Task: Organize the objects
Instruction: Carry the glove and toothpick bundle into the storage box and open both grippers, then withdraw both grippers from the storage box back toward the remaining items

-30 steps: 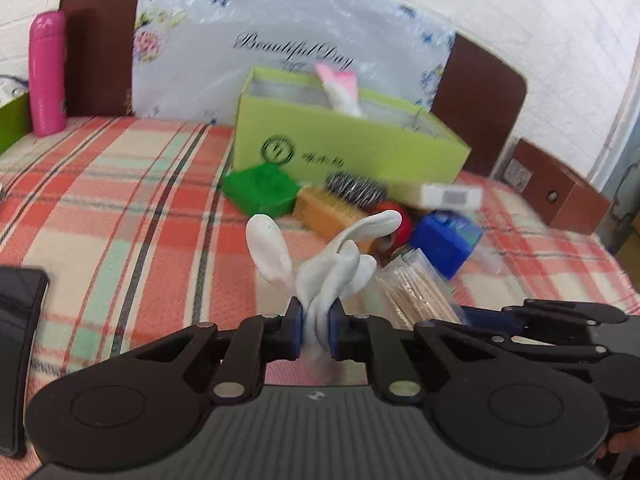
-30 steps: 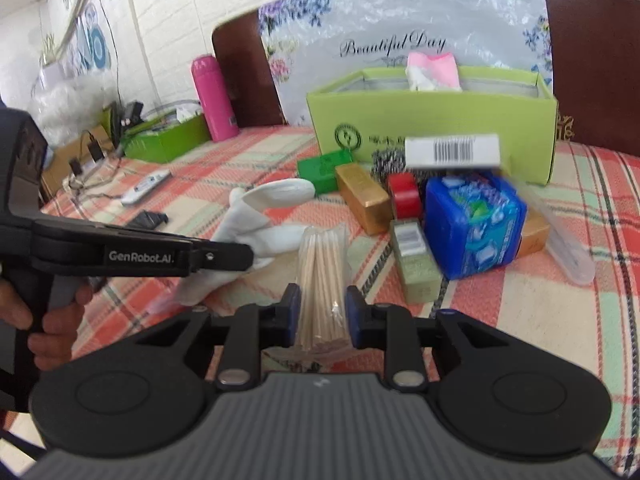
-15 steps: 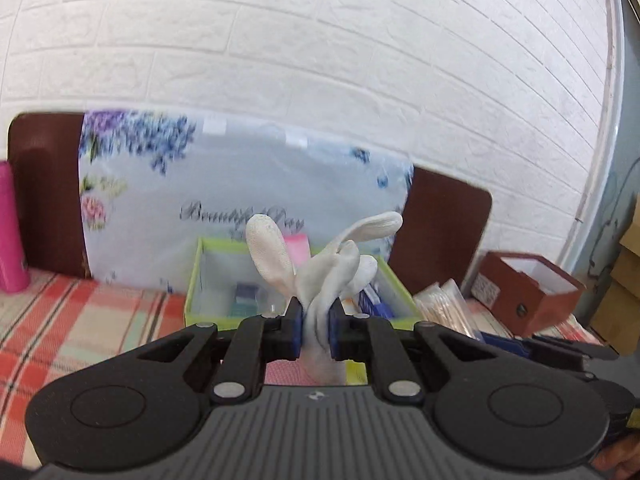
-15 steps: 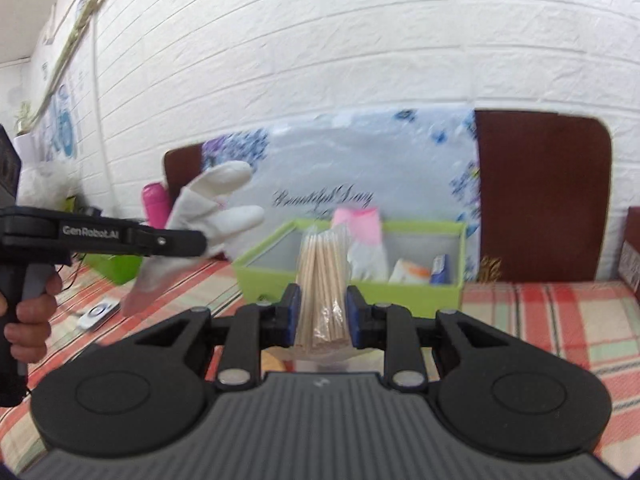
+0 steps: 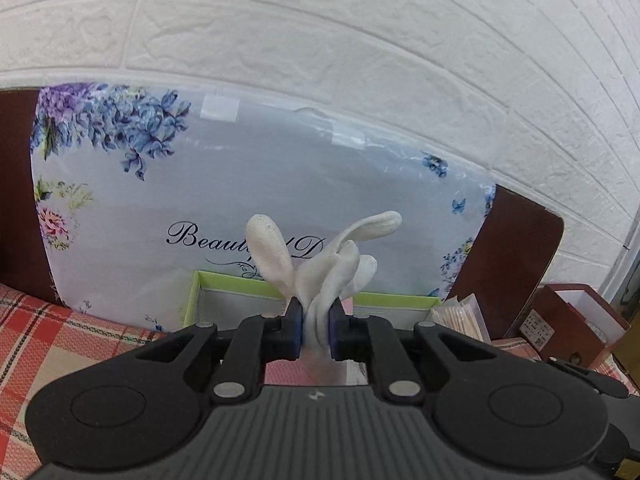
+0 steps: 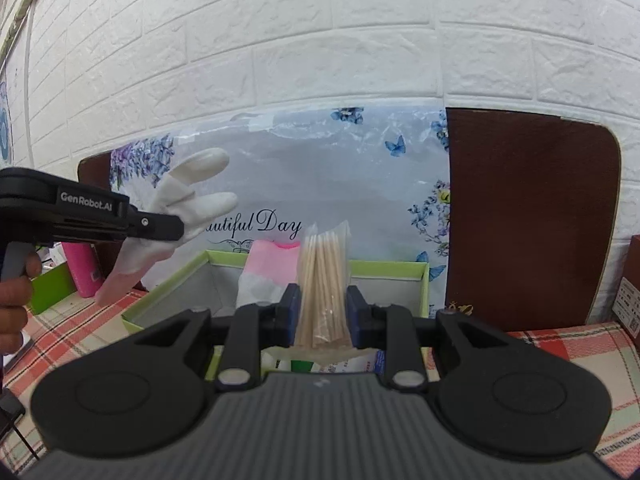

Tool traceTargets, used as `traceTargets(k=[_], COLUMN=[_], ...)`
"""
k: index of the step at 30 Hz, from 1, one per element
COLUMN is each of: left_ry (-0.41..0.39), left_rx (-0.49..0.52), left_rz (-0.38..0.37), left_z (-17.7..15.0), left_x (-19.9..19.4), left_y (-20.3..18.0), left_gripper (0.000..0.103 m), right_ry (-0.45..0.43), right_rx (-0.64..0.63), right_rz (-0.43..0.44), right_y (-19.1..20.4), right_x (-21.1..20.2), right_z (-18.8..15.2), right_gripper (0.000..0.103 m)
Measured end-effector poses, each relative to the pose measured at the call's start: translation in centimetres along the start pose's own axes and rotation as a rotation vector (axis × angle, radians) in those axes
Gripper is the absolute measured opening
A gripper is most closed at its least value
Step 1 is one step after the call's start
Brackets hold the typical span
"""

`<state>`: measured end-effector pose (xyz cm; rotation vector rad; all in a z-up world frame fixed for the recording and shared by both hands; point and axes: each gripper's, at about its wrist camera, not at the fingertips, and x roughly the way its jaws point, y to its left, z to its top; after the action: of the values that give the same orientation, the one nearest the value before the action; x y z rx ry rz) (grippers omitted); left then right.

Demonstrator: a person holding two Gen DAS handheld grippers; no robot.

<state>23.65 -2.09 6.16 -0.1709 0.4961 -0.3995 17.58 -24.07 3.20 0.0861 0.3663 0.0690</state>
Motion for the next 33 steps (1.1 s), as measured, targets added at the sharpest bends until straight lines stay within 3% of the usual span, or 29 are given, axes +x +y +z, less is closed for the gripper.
traceTargets(k=[4,5,6,7,8,9,14,21,27,33], left_ry=[0.012,-0.005,-0.015,-0.012,-0.020,-0.037,-0.019,-0.034,-0.042,0.025], left_rx=[0.011,0.023,0.030,0.033,0.038,0.048,0.030,0.006,-0.013,-0.140], left_rz=[0.015,0.023,0.040,0.071,0.098,0.106,0.076,0.098,0.162,0.222], left_z=[-0.8,-1.2,-1.5,-1.7,-1.9,-2.2,-2.4,-2.9,-5.8,-10.5], left_x=[1.9,2.1,2.2,2.4,2.2,1.9,0.5,-4.3,-8.5,-11.0], left_y=[0.7,0.8,0.8,0.8,0.7,0.7,0.8,-0.9,-2.1,-0.7], left_gripper=[0.013,0.026,0.059,0.079,0.096,0.096,0.096,0.096,0.096,0.096], right_ry=[0.033,0.035,0.035,0.046,0.059,0.055,0.019,-0.017,-0.042,0.038], right_rx=[-0.009,-0.013,-0.018,-0.028,-0.044,-0.065,-0.110,-0.038,-0.023,-0.031], right_rz=[0.012,0.018,0.030,0.043,0.040,0.028,-0.017,-0.052,-0.063,-0.053], right_y=[0.4,0.5,0.7,0.9,1.1,1.3,1.6,1.3,2.3,4.1], right_x=[3.2,3.8,4.3,4.8,5.1,5.0,3.7,-0.9,-6.1,-8.5], right_z=[-0.4,-0.7,-1.0,-1.3,-1.5,-1.8,-2.1,-1.2,-2.0,-5.5], right_gripper=[0.024,0.026,0.039,0.052,0.078,0.087,0.100,0.103,0.103,0.103])
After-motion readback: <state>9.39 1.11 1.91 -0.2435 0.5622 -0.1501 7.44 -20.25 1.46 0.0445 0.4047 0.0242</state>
